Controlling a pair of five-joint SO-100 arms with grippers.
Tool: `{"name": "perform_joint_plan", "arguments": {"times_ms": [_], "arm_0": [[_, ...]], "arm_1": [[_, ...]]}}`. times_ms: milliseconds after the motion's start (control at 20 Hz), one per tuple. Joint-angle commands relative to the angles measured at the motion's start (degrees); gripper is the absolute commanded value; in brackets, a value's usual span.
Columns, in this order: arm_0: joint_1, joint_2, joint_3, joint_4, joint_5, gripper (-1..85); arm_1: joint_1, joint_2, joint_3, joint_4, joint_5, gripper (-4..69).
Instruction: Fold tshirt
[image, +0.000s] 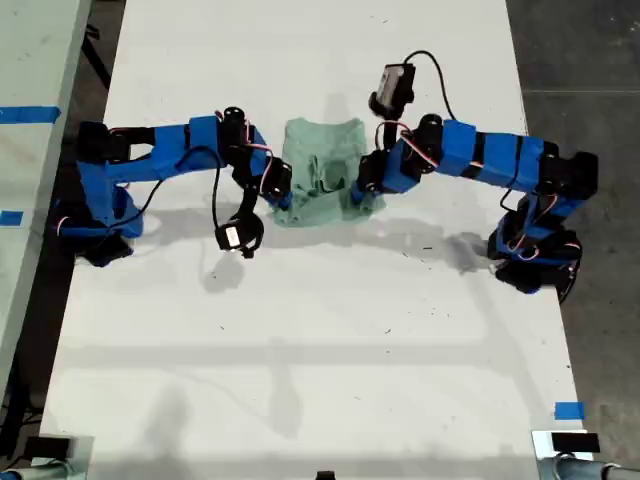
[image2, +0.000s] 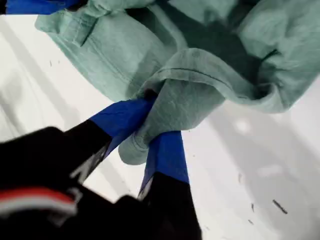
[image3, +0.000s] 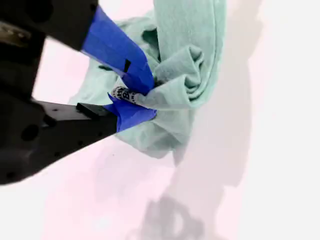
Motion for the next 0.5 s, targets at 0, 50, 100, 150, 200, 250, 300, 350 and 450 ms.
{"name": "perform_joint_plan", "arguments": {"times_ms": [0,50,100,150,200,250,300,350,450], "arm_0": [[-8.3,4.8,-1.8,1.9,4.6,0.0],[-10.9,4.1,-1.5,2.1,6.0,0.0],[-13.0,3.1,-1.5,2.2,7.2,0.0],[-14.6,1.9,-1.6,1.9,8.3,0.0],[-15.7,0.6,-1.6,1.4,9.0,0.0],[-16.5,-0.7,-1.6,0.6,9.7,0.0],[-17.2,-1.8,-1.7,-0.3,10.1,0.0],[-17.8,-2.9,-1.8,-1.1,10.5,0.0],[-19.7,-3.9,-3.3,-2.4,11.9,7.7]], "arm_1": [[7.6,4.7,0.9,-3.5,-5.2,-1.7],[10.0,4.6,2.6,-5.7,-6.2,-1.7],[12.0,4.2,4.4,-8.1,-7.6,-1.7],[13.4,3.6,5.6,-10.3,-8.4,-1.7],[14.6,3.0,6.5,-12.1,-9.1,-1.7],[15.5,2.6,7.6,-14.3,-9.5,-1.7],[16.2,2.5,8.4,-16.3,-10.2,-1.7],[16.9,2.2,8.8,-17.9,-11.6,-1.9],[19.1,2.1,8.6,-19.5,-12.2,9.9]]}}
